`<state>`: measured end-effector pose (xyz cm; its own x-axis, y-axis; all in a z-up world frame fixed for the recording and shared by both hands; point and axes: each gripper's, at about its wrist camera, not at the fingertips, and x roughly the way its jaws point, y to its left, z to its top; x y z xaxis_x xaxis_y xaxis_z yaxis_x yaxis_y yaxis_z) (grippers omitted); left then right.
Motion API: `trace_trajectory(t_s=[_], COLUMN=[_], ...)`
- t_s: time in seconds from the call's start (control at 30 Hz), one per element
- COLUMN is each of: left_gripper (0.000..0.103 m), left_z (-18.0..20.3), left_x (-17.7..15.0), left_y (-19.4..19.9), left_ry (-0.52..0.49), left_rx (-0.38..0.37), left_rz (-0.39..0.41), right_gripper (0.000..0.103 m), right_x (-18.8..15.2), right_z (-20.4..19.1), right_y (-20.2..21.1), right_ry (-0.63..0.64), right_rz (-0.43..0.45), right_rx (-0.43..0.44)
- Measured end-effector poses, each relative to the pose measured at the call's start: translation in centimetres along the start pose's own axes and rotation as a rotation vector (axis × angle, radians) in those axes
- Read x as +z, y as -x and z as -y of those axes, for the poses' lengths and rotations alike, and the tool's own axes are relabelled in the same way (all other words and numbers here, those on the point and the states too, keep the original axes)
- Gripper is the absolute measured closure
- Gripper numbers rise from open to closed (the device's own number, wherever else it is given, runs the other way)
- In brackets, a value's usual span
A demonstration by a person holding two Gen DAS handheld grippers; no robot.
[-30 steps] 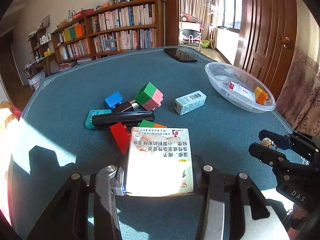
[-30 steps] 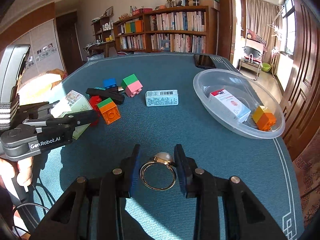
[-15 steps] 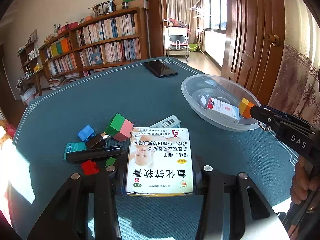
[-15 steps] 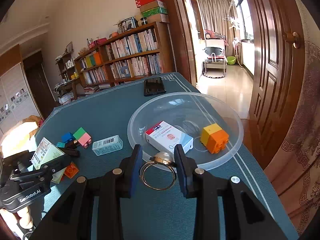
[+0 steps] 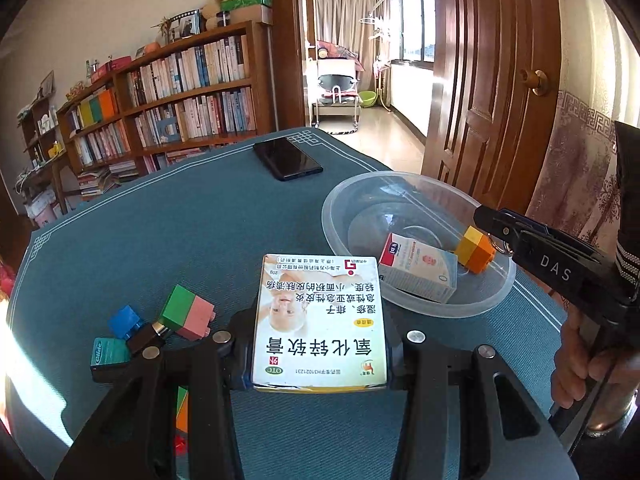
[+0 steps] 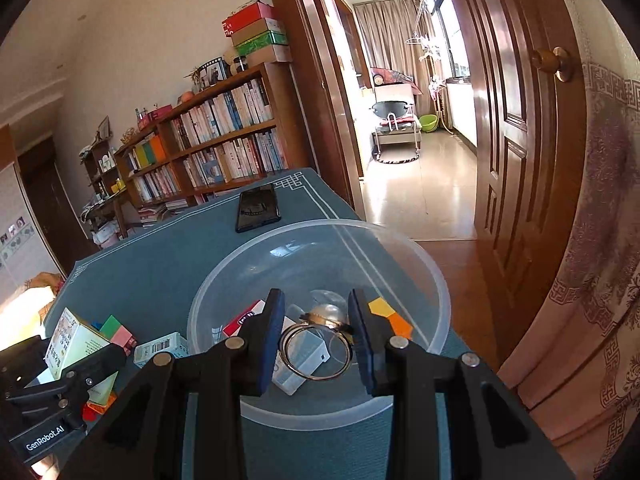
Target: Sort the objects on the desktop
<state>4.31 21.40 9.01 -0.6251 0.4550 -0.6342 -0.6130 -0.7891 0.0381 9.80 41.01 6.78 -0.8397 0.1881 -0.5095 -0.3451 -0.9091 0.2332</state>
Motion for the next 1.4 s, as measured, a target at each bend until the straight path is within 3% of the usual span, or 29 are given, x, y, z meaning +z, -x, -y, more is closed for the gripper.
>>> trace_trajectory(t_s=[0.57,0.9,1.0,1.07,1.1,1.4], left_gripper=[0.056,0.052,0.039,0.037,0.037,0.037], left_z=[1.0,2.2,2.3,2.2,2.2,2.0], left_x=[5.3,6.0,5.4,5.3,5.3,5.5], left_y=[-5.5,-8.3,-8.6,-8.6,-8.4,-7.9], left_ry=[0.072,0.083,0.092,0.096,0.097,0.094], left_rx=[-0.112,-0.172,-0.166,-0.163,-0.161,-0.159], left_rz=[0.0,-0.033,-0.038,-0.035,-0.033,-0.02], right_gripper=[0.066,0.065,0.056,0.038,0.035,0.034], right_x=[-1.7,-2.1,-2.1,-2.1,-2.1,-2.0], right_z=[1.0,1.5,2.0,2.1,2.1,2.4], right_y=[-2.0,-2.0,-1.8,-1.7,-1.5,-1.3], right_ry=[-0.008,-0.04,-0.062,-0.075,-0.084,-0.088], right_rz=[-0.028,-0.022,-0.013,-0.01,0.0,0.014], right_rx=[-0.021,-0.051,-0.062,-0.058,-0.054,-0.08])
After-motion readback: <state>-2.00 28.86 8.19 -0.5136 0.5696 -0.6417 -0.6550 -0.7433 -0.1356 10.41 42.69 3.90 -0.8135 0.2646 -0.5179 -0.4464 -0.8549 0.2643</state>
